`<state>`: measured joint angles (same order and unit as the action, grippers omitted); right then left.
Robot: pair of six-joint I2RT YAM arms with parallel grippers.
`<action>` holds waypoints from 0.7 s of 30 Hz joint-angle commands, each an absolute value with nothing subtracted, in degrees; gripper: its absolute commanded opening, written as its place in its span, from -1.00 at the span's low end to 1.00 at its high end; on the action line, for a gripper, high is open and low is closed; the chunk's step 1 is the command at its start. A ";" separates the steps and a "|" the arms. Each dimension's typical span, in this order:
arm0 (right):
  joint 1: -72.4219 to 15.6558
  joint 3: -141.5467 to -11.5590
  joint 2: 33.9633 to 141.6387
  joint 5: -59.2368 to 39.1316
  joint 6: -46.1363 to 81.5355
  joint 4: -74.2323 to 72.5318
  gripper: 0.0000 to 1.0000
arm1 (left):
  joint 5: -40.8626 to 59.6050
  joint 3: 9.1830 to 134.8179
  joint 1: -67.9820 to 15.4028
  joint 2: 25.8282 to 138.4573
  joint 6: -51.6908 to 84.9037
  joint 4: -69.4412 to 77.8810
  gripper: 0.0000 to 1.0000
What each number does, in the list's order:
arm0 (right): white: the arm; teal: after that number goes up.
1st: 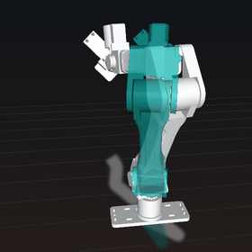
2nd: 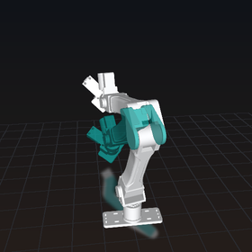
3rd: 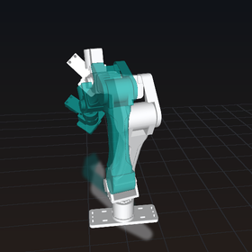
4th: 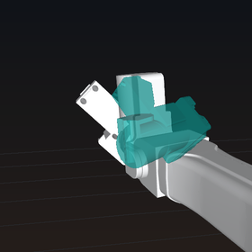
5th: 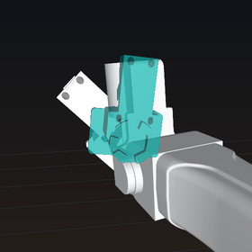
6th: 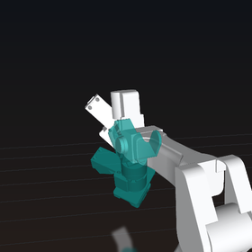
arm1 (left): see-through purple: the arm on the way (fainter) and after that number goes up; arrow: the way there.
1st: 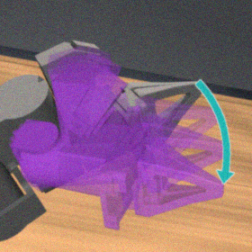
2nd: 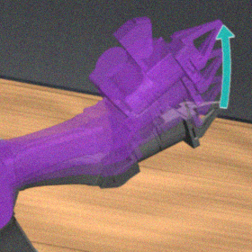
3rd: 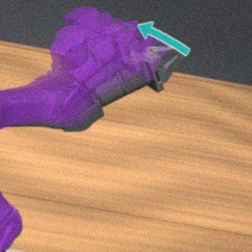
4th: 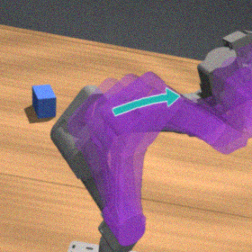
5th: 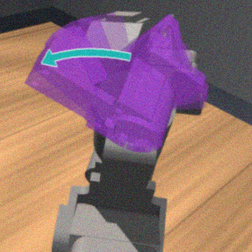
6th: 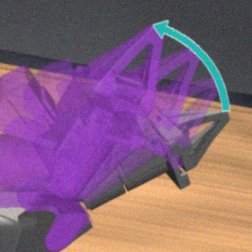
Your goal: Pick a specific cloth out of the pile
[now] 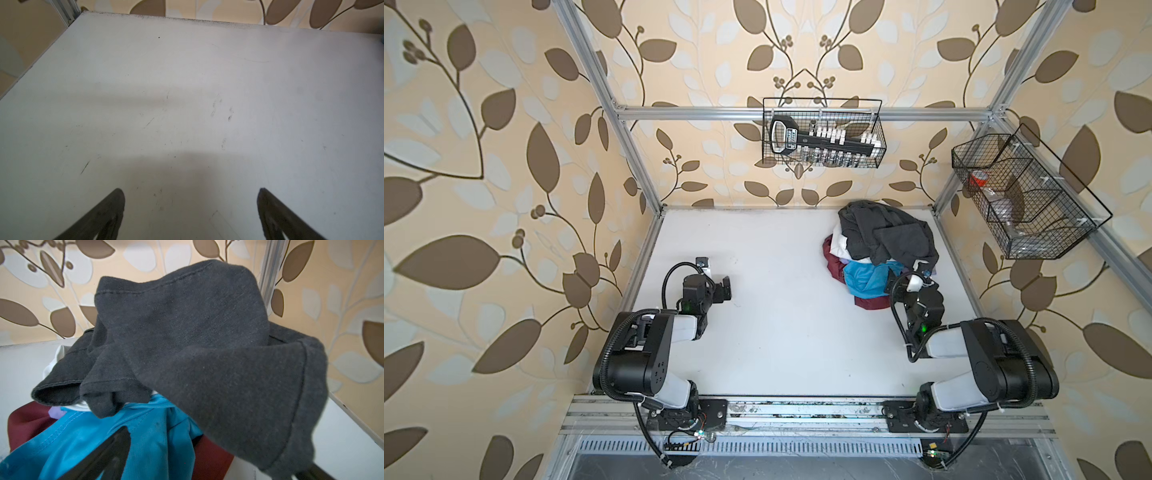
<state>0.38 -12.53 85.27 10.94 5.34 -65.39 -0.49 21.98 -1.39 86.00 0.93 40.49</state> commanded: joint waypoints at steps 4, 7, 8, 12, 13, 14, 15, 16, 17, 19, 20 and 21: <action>0.33 -12.43 85.61 11.11 5.54 -66.57 0.99 | -1.43 23.02 -0.57 85.92 0.22 41.04 0.98; 0.42 -12.55 85.65 11.06 5.54 -66.42 0.99 | -1.36 22.94 -0.62 85.89 0.24 41.07 0.98; 0.37 -12.57 85.66 11.02 5.60 -66.36 0.99 | -1.33 22.94 -0.55 85.92 0.20 41.05 0.98; 0.40 -12.65 85.69 11.12 5.62 -66.30 0.99 | -1.33 23.03 -0.58 85.98 0.24 40.96 0.98; 0.43 -12.66 85.69 11.14 5.58 -66.27 0.99 | -1.36 23.03 -0.61 85.98 0.26 40.96 0.98; 0.44 -12.66 85.69 10.99 5.62 -66.27 0.99 | -1.32 23.03 -0.55 86.01 0.26 40.96 0.98; 0.44 -12.63 85.69 10.99 5.62 -66.19 0.99 | -1.32 22.95 -0.54 85.96 0.18 41.03 0.98; 0.44 -12.66 85.69 10.99 5.63 -66.23 0.99 | -1.29 23.02 -0.58 85.91 0.26 41.05 0.98; 0.39 -12.66 85.69 10.97 5.63 -66.25 0.99 | -1.24 22.95 -0.54 85.95 0.24 41.05 0.98; 0.43 -12.64 85.69 10.97 5.63 -66.27 0.99 | -1.31 23.02 -0.56 85.96 0.26 41.04 0.98; 0.36 -12.66 85.70 10.99 5.62 -66.19 0.99 | -1.30 22.99 -0.62 85.96 0.26 41.04 0.98; 0.42 -12.63 85.69 10.99 5.62 -66.23 0.99 | -1.29 22.96 -0.57 85.96 0.26 41.09 0.98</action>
<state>0.40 -12.53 85.27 10.94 5.34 -65.39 -0.49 21.98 -1.39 86.00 0.93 40.49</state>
